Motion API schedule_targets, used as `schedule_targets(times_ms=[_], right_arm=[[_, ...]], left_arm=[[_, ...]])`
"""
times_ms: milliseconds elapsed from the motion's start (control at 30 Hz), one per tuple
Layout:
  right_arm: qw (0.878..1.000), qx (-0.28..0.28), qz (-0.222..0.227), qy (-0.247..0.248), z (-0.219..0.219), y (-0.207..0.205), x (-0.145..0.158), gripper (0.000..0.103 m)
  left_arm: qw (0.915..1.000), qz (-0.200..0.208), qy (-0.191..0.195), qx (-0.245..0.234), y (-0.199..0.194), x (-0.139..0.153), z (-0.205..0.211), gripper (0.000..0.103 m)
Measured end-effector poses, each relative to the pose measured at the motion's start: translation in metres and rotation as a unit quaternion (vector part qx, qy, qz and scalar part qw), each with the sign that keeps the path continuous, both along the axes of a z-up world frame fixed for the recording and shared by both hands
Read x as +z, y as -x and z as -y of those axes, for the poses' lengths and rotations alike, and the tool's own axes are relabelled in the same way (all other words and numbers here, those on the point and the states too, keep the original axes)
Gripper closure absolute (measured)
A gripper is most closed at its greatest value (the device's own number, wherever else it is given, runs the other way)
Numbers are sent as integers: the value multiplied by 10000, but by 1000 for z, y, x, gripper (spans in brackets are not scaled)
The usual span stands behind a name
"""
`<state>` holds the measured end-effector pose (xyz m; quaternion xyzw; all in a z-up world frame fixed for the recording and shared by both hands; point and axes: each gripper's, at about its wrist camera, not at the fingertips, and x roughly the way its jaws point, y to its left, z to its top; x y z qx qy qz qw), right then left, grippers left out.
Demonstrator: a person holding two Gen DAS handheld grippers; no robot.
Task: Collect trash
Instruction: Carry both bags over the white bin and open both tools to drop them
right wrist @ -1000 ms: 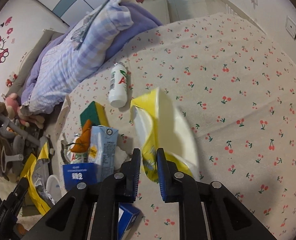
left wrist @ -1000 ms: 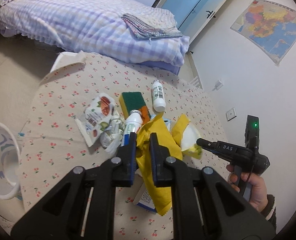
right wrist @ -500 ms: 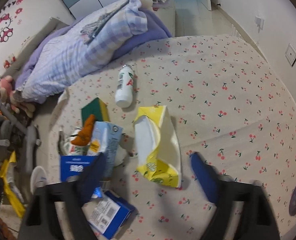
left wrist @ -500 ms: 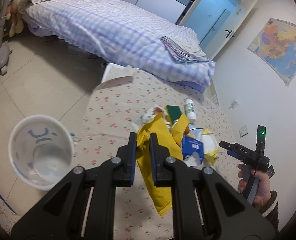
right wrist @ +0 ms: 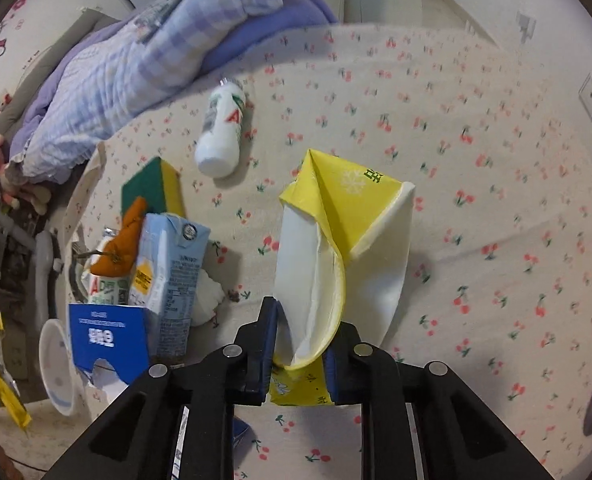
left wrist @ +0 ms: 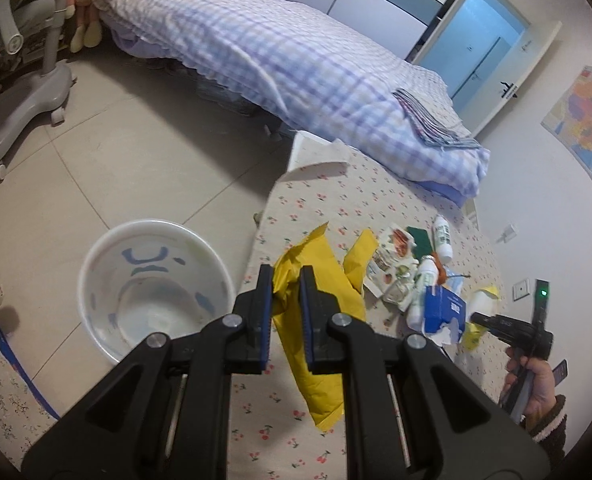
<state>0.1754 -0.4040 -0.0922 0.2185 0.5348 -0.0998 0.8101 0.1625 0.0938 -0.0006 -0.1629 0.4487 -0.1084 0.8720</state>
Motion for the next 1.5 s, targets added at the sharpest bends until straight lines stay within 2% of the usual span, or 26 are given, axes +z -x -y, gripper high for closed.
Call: schedule_targets(times_ms=[167, 300, 600, 633, 700, 733, 767, 900, 1000, 1200, 1367, 1500], right_arm=[[9981, 43, 591, -194, 0, 15, 41, 83], [9932, 311, 1083, -289, -20, 23, 75, 83], [9753, 1495, 1605, -261, -135, 15, 111, 82], [9731, 1611, 1624, -273, -148, 15, 112, 82], [9681, 1890, 1617, -318, -178, 11, 109, 82], [9658, 2024, 1586, -341, -193, 8, 107, 82], [9635, 2163, 1535, -359, -209, 6, 103, 82], [9560, 2608, 1285, -384, -265, -8, 83, 82], [9509, 2859, 1074, -490, -305, -21, 65, 82], [9448, 3132, 743, -610, -370, -43, 30, 82], [9398, 3280, 611, -745, -403, -52, 9, 82], [9354, 3380, 580, -856, -421, -57, -2, 78]], left_arm=[[9989, 34, -200, 412, -6, -5, -29, 89], [9970, -31, -408, 655, -12, -15, -49, 89], [9897, -236, -902, 1084, -19, -38, -83, 88], [9884, -249, -984, 1132, -19, -38, -85, 84], [9854, -304, -1207, 1159, -17, -37, -88, 56], [9831, -307, -1350, 1197, -15, -36, -88, 26], [9797, -264, -1536, 1262, -12, -35, -91, 12], [9707, -183, -2035, 1262, 2, -32, -103, 10], [9670, -352, -2148, 1324, 13, -41, -121, 6], [9603, -668, -2223, 1551, 30, -59, -155, 5], [9574, -901, -2210, 1625, 31, -70, -171, 5], [9579, -901, -2077, 1764, 31, -65, -180, 5]])
